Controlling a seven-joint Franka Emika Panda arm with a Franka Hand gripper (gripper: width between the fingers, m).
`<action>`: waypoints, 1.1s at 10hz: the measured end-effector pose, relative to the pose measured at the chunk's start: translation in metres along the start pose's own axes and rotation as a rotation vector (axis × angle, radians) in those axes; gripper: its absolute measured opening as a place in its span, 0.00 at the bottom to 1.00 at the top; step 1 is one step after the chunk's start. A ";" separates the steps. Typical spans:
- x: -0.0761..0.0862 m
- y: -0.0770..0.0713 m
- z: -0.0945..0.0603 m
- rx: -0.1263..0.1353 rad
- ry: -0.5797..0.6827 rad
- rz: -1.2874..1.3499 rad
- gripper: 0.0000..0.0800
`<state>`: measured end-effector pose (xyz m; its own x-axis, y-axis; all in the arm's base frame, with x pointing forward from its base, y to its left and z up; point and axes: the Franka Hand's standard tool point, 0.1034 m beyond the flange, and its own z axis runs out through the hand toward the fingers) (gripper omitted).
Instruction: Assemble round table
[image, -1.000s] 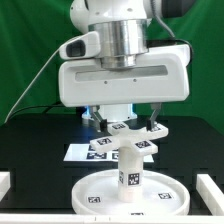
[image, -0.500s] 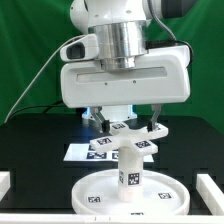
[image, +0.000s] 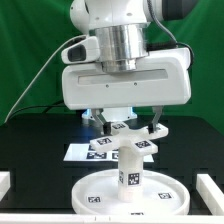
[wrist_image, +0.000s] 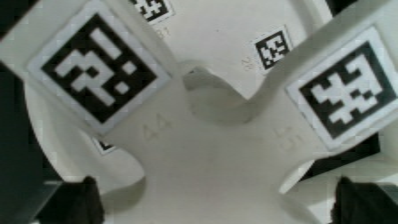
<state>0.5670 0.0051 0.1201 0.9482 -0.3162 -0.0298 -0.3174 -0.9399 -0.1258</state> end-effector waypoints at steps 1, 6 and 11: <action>-0.001 0.000 0.001 -0.001 -0.002 0.000 0.81; -0.001 0.001 0.010 -0.006 -0.002 -0.010 0.81; -0.001 0.000 0.010 -0.005 -0.002 -0.010 0.55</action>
Offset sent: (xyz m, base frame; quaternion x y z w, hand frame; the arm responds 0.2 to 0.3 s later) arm -0.0024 0.0031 -0.0081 -0.0026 0.0050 0.0021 1.0000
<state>0.5658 0.0063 0.1102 0.9513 -0.3067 -0.0301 -0.3080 -0.9437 -0.1207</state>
